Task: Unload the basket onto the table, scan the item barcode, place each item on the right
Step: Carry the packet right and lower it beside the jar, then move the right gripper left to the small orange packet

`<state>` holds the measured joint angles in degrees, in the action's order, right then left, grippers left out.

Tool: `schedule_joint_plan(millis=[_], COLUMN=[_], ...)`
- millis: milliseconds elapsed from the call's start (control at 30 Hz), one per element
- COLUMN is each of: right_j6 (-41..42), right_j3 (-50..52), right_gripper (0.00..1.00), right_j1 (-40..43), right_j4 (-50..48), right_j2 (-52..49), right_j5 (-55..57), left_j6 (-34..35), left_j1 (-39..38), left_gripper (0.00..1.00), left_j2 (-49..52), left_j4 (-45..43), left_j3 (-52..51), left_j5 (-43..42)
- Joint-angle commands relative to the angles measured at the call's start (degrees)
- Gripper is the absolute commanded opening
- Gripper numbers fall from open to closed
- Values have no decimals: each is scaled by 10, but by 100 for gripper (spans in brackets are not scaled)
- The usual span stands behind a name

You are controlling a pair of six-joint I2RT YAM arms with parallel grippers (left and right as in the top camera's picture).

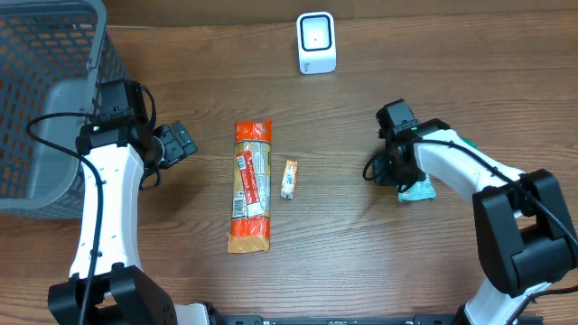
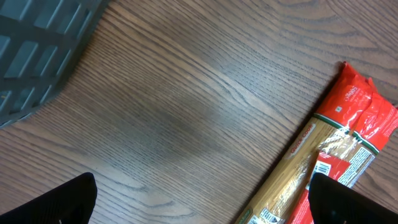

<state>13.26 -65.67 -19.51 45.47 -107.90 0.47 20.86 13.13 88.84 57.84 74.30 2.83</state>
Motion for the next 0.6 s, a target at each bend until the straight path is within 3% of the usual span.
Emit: schedule_joint_plan(millis=[0, 567], right_j6=[-3, -42], right_j3=[14, -65], right_gripper=[29, 37], right_j1=[24, 80], right_j4=[10, 111], right_j2=[-2, -2], right_j5=[36, 21], left_j6=[4, 4], left_j1=[0, 0], left_gripper=[100, 100], left_j2=[-1, -1], left_j4=[0, 0], left_j3=[1, 1], left_j5=[3, 3])
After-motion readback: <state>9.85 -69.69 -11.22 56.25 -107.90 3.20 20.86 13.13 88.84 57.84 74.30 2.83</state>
